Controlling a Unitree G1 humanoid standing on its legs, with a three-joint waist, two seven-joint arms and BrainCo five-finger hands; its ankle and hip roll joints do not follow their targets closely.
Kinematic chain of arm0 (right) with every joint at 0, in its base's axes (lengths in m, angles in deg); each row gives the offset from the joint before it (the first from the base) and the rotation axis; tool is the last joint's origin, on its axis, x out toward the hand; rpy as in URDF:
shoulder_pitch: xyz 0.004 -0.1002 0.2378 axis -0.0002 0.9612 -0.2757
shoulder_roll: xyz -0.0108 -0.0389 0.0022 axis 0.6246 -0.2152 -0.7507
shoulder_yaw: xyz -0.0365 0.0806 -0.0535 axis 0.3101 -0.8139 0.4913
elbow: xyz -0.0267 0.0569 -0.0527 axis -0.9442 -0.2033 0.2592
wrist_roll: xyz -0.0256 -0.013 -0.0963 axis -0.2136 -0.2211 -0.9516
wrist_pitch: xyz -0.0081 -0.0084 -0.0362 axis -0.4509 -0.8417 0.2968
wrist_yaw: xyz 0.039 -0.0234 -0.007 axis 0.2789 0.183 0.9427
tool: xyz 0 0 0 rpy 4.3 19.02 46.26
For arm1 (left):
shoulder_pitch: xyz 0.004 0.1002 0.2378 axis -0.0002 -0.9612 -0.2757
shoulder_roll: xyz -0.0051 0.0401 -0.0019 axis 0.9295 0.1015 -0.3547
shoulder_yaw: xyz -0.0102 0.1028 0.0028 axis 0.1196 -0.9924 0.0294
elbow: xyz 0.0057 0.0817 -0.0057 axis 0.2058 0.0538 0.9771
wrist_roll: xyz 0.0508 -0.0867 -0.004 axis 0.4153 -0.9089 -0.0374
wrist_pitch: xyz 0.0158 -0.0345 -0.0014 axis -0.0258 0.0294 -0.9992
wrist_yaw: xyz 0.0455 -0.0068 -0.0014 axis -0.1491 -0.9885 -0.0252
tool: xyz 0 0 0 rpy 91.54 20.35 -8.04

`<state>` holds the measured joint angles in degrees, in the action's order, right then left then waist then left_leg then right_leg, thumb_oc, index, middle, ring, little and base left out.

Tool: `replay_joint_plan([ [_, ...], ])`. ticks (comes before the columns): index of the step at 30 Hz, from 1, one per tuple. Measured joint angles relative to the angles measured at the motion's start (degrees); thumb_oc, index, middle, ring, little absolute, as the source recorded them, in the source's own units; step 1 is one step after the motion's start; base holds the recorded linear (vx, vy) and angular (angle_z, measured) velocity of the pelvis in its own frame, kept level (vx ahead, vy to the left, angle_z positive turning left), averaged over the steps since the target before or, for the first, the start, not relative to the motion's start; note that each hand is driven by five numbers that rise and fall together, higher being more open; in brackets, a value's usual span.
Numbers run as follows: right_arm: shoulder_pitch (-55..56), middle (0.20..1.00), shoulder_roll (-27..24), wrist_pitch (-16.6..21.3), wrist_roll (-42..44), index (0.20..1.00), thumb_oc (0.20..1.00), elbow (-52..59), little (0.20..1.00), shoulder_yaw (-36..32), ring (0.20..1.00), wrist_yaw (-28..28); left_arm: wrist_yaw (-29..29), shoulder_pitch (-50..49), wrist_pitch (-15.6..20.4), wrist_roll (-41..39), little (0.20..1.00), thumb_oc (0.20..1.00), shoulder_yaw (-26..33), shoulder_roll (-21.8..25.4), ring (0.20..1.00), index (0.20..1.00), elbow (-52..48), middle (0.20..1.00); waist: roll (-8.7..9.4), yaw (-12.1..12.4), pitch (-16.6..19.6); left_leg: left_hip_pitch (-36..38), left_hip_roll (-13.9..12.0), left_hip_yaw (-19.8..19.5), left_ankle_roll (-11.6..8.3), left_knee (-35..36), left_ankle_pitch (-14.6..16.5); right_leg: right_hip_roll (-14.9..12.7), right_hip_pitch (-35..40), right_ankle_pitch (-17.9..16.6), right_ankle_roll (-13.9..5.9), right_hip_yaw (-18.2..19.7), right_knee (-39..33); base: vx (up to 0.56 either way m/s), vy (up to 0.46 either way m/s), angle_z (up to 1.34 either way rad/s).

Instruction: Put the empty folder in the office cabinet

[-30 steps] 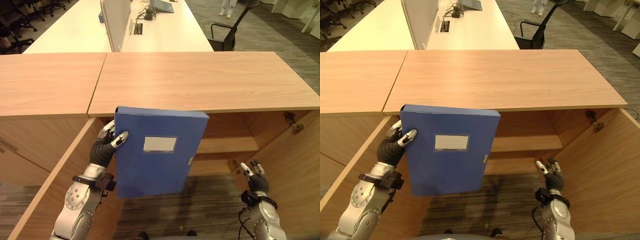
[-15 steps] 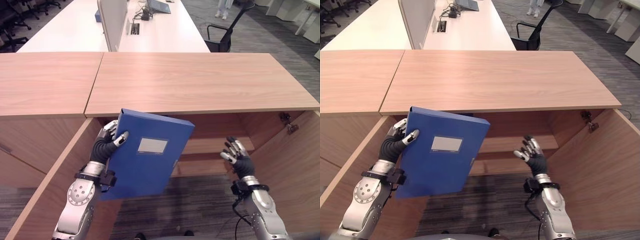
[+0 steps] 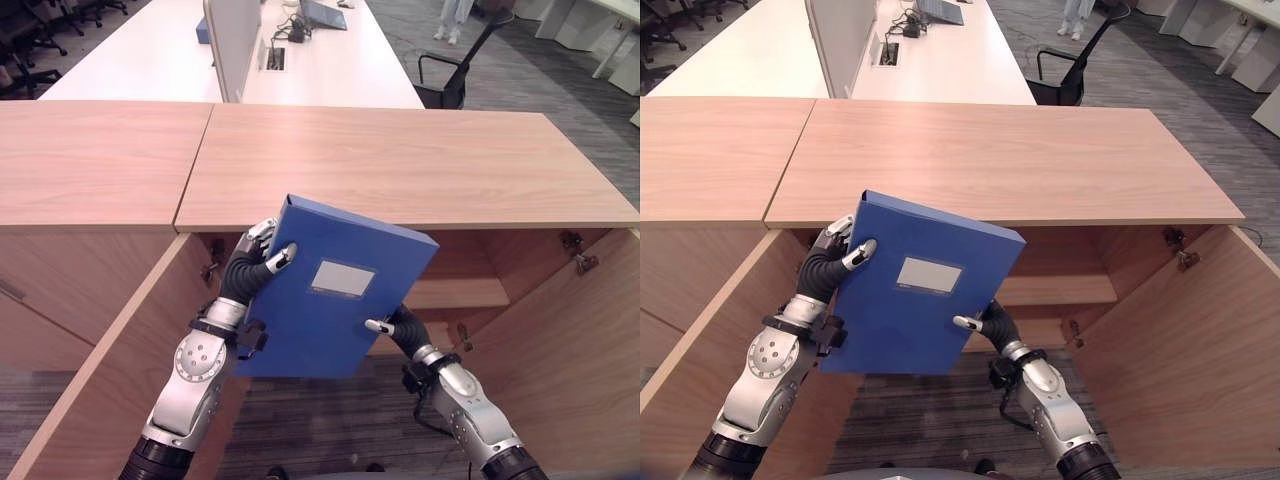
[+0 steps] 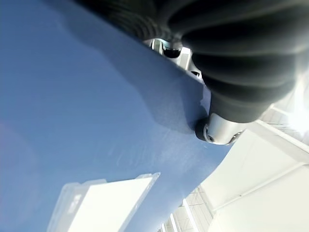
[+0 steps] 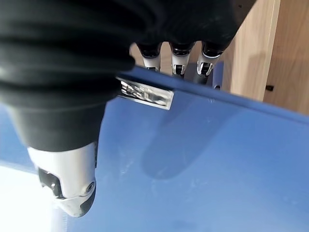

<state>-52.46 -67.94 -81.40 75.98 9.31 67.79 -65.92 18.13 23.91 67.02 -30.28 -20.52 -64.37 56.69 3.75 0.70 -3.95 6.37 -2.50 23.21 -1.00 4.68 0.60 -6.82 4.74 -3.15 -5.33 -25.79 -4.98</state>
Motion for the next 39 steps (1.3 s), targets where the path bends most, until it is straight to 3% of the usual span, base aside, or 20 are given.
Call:
replay_joint_plan([
  [7, -4.06, 1.000, 0.29, -0.04, 4.06, 1.000, 1.000, -4.96, 1.000, 1.97, 1.000, -0.62, -0.07, 3.20, 0.86, -1.35, 0.200, 0.200, -3.54, 0.09, 0.200, 0.200, 0.00, 0.200, -0.68, 0.92, -0.46, 0.02, 0.00, -0.12, 0.00, -0.11, 0.00, -0.06, 0.32, 0.00, 0.00, -0.16, 0.00, 0.00, 0.000, 0.00],
  [8, -4.51, 0.526, 0.24, -0.04, 4.37, 0.526, 0.526, -4.96, 0.526, 2.05, 0.526, -0.68, -0.08, 3.91, 0.82, -2.06, 0.200, 0.200, -3.59, 0.24, 0.200, 0.200, 0.00, 0.200, -0.99, 1.41, -0.77, -0.02, 0.00, -0.13, 0.00, -0.12, 0.00, -0.05, 0.38, 0.00, 0.01, -0.19, 0.00, 0.00, 0.000, 0.00],
  [9, -4.83, 0.200, 0.20, -0.02, 4.51, 0.200, 0.200, -4.95, 0.200, 2.04, 0.200, -0.68, -0.11, 4.31, 0.82, -2.25, 0.200, 0.200, -3.58, 0.49, 0.200, 0.200, 0.00, 0.200, -1.11, 1.54, -0.86, -0.01, 0.00, -0.16, 0.00, -0.14, 0.00, -0.04, 0.37, 0.00, 0.01, -0.20, 0.00, 0.00, -0.008, 0.04],
  [17, -3.11, 0.200, -0.19, 0.01, 15.38, 0.200, 0.200, -4.98, 0.200, 2.45, 0.200, 0.95, -1.68, 6.77, -1.44, -12.94, 0.200, 0.200, -4.54, 1.44, 0.200, 0.200, 5.65, 0.200, -1.39, 1.31, -1.17, -0.05, 0.05, -0.34, 0.00, -0.08, 0.00, -0.09, 0.44, 0.00, 0.02, -0.40, 0.00, 0.00, 0.000, 0.01],
  [18, -2.33, 0.200, -0.11, 0.14, 16.80, 0.200, 0.200, -5.22, 0.200, 2.45, 0.200, 0.99, -2.51, 7.24, -1.52, -14.76, 0.360, 0.360, -5.72, 2.28, 0.360, 0.360, 6.31, 0.360, -1.46, 1.22, -1.21, 0.01, 0.05, -0.36, 0.00, -0.09, 0.00, -0.11, 0.35, 0.00, 0.02, -0.40, 0.00, 0.00, 0.000, 0.00],
  [19, -1.55, 0.200, 0.16, 0.07, 17.93, 0.200, 0.200, -5.89, 0.200, 2.54, 0.200, 1.61, -3.21, 7.39, -1.79, -15.22, 1.000, 1.000, -6.46, 2.84, 1.000, 1.000, 6.65, 1.000, -1.55, 1.30, -1.27, 0.07, 0.07, -0.37, 0.00, -0.08, 0.00, -0.11, 0.36, 0.01, 0.02, -0.42, 0.00, 0.00, 0.000, 0.00],
  [23, 9.36, 0.200, 4.49, -1.81, 24.56, 0.200, 0.200, -11.94, 0.200, -0.31, 0.200, 6.54, -8.63, 1.46, -5.86, -20.83, 1.000, 1.000, -10.85, 5.81, 1.000, 1.000, 8.94, 1.000, -2.82, 0.09, -2.01, 0.15, 0.10, -0.22, 0.00, -0.03, 0.00, -0.13, 0.31, 0.04, 0.03, -0.30, 0.00, 0.00, -0.002, -0.01],
  [25, 13.27, 0.200, 9.24, -2.40, 29.15, 0.200, 0.200, -15.72, 0.200, -7.22, 0.200, 4.81, -10.15, -5.47, -6.96, -22.53, 1.000, 1.000, -10.70, 4.09, 1.000, 1.000, 9.51, 1.000, -2.94, -1.04, -1.94, 0.25, 0.07, 0.03, -0.01, 0.10, 0.00, -0.19, 0.43, 0.15, 0.15, -0.07, 0.00, 0.02, -0.013, -0.06],
  [29, 13.92, 0.200, 10.57, 1.12, 34.61, 0.200, 0.200, -19.10, 0.200, -23.62, 0.200, 0.77, -11.40, -15.09, -8.34, -25.21, 1.000, 1.000, -6.94, 4.48, 1.000, 1.000, 11.01, 1.000, -4.09, -1.96, -0.59, 0.60, 0.05, 0.20, -0.01, 0.16, 0.00, -0.38, 0.41, 0.17, 0.10, 0.05, -0.02, 0.03, -0.005, -0.04],
  [31, 14.08, 0.200, 9.98, 2.02, 35.80, 0.200, 0.200, -25.30, 0.200, -24.88, 0.200, -0.11, -11.37, -16.70, -8.66, -25.57, 1.000, 1.000, -5.72, 4.51, 1.000, 1.000, 11.84, 1.000, -4.29, -1.86, 0.38, 0.59, 0.04, 0.10, -0.01, 0.12, 0.00, -0.20, 0.44, 0.16, 0.12, 0.12, -0.01, 0.02, -0.046, 0.01],
  [34, 12.75, 0.200, 10.26, 0.34, 35.22, 0.200, 0.200, -36.39, 0.200, -24.19, 0.200, 0.41, -11.67, -17.06, -8.75, -25.57, 1.000, 1.000, -3.64, 2.08, 1.000, 1.000, 15.36, 1.000, -3.83, -2.03, 1.45, 0.48, 0.00, 0.15, -0.06, 0.06, -0.01, -0.02, 0.35, 0.20, 0.08, 0.26, -0.01, 0.01, -0.049, 0.00],
  [39, 12.94, 0.200, 10.43, -2.30, 34.14, 0.200, 0.200, -37.30, 0.200, -22.20, 0.200, -0.73, -11.17, -18.29, -9.75, -23.54, 1.000, 1.000, -2.85, 1.77, 1.000, 1.000, 18.94, 1.000, -3.41, -1.87, 1.65, -0.06, -0.17, 0.29, -0.04, -0.10, -0.04, -0.23, -0.16, 0.40, -0.19, 0.17, -0.04, 0.02, -0.059, -0.03],
])
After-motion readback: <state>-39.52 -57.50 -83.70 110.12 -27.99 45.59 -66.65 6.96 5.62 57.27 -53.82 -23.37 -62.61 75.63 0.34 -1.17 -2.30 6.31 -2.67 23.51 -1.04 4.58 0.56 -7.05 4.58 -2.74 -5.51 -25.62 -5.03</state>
